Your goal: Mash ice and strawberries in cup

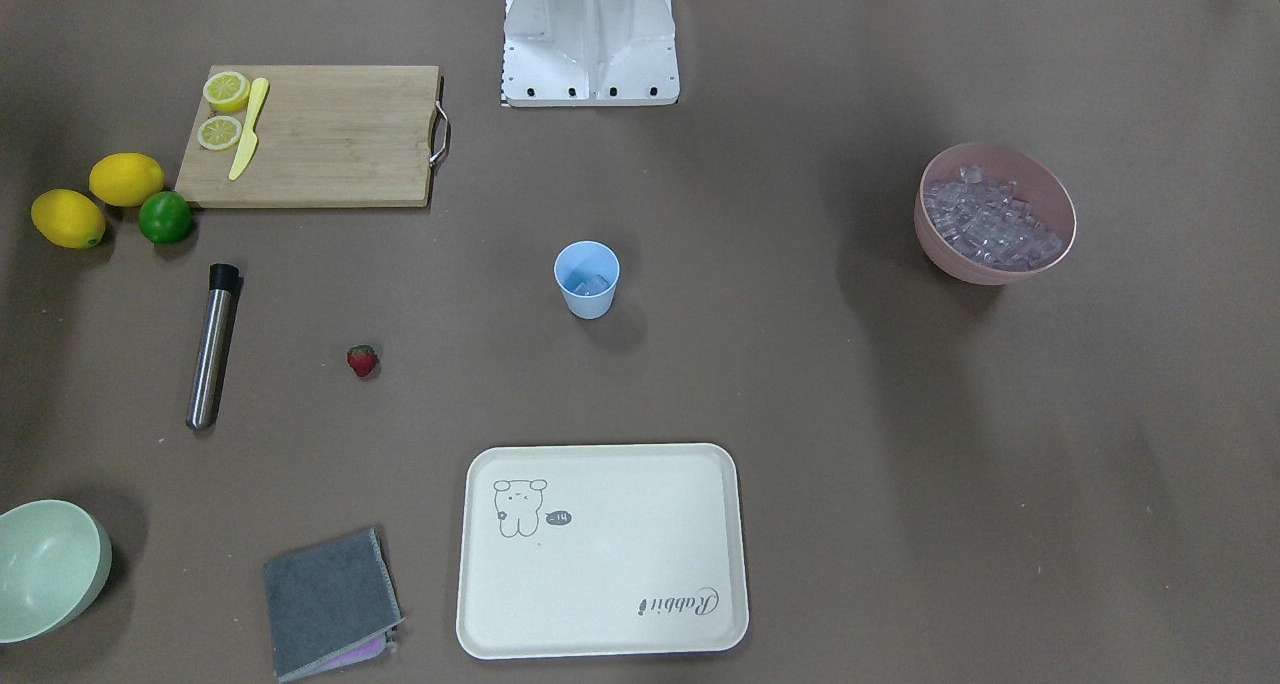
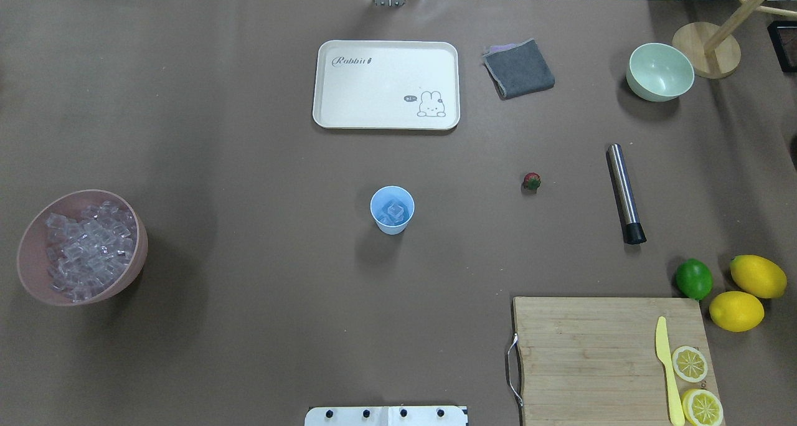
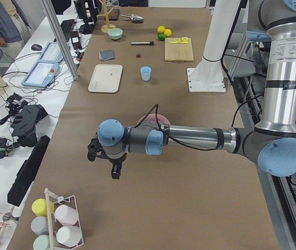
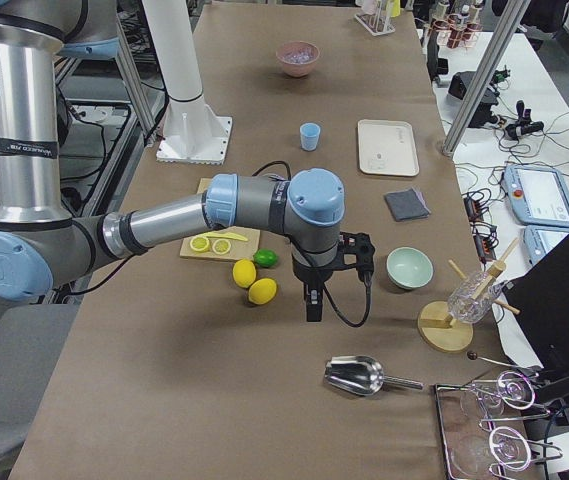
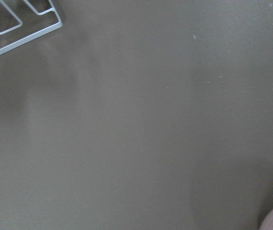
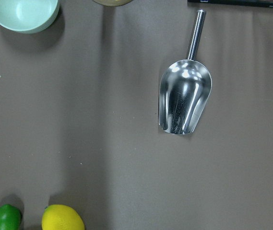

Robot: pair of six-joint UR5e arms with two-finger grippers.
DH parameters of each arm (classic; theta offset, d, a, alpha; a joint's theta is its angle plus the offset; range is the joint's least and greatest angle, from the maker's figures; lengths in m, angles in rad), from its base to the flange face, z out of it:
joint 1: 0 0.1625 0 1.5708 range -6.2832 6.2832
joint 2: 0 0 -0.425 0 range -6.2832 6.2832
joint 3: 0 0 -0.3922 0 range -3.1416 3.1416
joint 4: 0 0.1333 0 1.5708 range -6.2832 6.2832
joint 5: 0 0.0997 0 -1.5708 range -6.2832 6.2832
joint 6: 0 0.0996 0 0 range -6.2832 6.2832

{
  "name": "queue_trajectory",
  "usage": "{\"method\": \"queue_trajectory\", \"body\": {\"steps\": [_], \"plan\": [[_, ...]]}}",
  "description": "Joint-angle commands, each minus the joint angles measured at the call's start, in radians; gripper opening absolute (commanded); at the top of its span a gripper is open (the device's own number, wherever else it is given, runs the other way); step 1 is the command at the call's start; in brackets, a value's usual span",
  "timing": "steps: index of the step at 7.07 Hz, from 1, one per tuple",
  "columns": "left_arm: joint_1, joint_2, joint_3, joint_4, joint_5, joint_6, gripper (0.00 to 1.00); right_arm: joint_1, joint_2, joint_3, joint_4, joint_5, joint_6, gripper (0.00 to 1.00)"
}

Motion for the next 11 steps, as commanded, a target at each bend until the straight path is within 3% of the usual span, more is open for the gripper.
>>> {"method": "queue_trajectory", "body": {"steps": [1,4,7,11], "plan": [[-0.008,-0.010,0.053,-0.026,0.024,0.010,0.97,0.000,-0.002,0.000,-0.001,0.009,0.000,1.00],[-0.018,-0.019,0.069,-0.081,0.034,-0.040,0.97,0.000,-0.006,0.000,-0.002,0.012,0.000,1.00],[-0.015,-0.097,0.067,-0.028,0.034,-0.049,0.97,0.000,-0.008,-0.002,-0.002,0.012,0.000,1.00],[-0.015,-0.099,0.064,-0.022,0.035,-0.042,0.97,0.000,-0.006,0.005,-0.002,0.012,0.000,1.00]]}}
